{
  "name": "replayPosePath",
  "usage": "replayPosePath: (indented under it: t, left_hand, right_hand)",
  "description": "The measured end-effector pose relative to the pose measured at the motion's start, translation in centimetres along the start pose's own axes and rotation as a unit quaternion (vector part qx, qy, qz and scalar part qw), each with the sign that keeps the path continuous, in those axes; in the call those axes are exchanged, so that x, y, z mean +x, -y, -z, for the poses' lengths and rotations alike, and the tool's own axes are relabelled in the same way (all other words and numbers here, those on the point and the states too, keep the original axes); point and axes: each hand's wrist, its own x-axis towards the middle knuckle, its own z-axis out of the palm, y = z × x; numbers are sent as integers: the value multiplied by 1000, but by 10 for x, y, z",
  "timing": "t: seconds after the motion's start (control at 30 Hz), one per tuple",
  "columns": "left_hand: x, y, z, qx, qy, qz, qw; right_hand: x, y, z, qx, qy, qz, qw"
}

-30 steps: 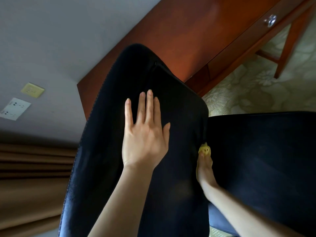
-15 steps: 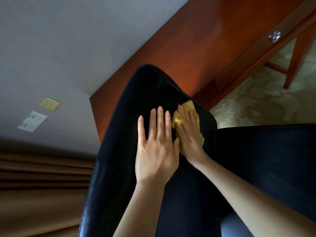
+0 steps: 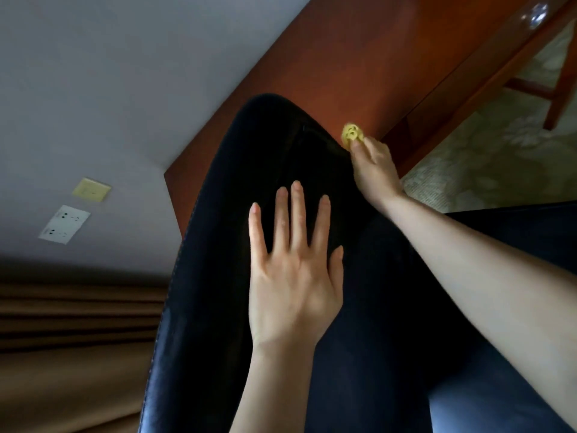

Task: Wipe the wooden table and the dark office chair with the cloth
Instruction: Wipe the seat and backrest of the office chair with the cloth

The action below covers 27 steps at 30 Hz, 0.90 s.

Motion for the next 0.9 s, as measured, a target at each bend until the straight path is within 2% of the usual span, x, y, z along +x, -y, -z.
replayPosePath:
  t: [0.1,0.2,0.37,0.47,0.57,0.73,0.8,0.9]
  left_hand:
    - [0,3,-4,12,-3,2,1000]
    - [1,5,-5,24,-14,4,1000]
    - [0,2,-6,32,-12,8,999]
    - [-1,-1,-5,38,-6,6,999]
    - [-1,-1,-4,37,0,6,999]
    - [1,-13,3,11,2,26,1000]
    - [9,-24,5,14,-6,1,1000]
    - [23,-38,2,21,-5,-75,997]
  right_hand:
    - [-16,-51,12,11,18,-114,993]
    - [-48,-83,16,79,-43,-177,980]
    - [-95,-116,10,130,-47,-315,939]
    - [-127,-112,8,129,-55,-349,927]
    - [-165,-95,8,83,-38,-305,948]
    - [-198,-63,11,117,-24,-229,966]
    - [-200,-46,13,150,-4,-188,971]
    - [-186,-23,13,119,46,-81,988]
